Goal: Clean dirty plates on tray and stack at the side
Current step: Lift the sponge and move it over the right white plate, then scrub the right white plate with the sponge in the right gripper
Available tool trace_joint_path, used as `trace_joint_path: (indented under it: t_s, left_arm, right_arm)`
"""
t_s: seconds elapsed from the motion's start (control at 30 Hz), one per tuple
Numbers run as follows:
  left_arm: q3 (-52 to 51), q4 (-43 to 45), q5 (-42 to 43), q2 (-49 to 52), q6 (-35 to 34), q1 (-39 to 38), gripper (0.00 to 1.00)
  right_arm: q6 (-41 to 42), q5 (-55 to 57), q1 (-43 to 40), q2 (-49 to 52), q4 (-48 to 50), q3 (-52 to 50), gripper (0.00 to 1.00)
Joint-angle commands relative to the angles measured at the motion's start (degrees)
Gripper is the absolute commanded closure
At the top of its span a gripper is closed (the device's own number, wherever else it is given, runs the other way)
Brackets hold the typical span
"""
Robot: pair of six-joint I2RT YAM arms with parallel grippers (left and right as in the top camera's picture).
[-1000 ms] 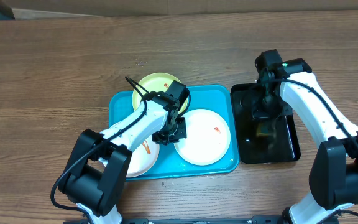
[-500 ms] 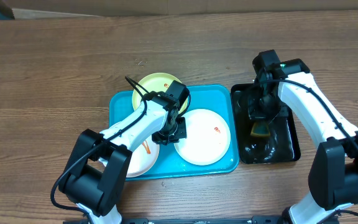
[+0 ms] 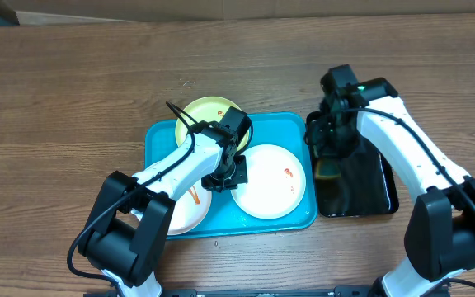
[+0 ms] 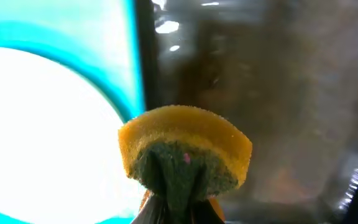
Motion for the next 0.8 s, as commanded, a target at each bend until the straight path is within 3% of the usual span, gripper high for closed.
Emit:
trace_joint_path:
  t_s: [0.0, 0.17, 0.4, 0.77]
  left_arm:
    - [0.1, 0.4, -0.7, 0.3, -1.2, 0.6, 0.96]
    - [0.1, 0.3, -0.9, 0.3, -1.1, 0.6, 0.96]
    - [0.1, -0.1, -0.9, 0.3, -1.2, 0.6, 0.96]
    - [0.1, -0.3, -0.9, 0.3, -1.0, 0.6, 0.96]
  right_arm:
    - [0.0, -4.0, 3.9, -0.4, 1.2, 3.0, 0.96]
    - [0.1, -1.0, 10.4, -0.4, 5.1, 2.6, 0.96]
    - [3.3, 13.4, 18.0, -0.4, 7.6, -0.1, 0.96]
    - [3.3, 13.8, 19.3, -0.4, 17.5, -9.1, 0.96]
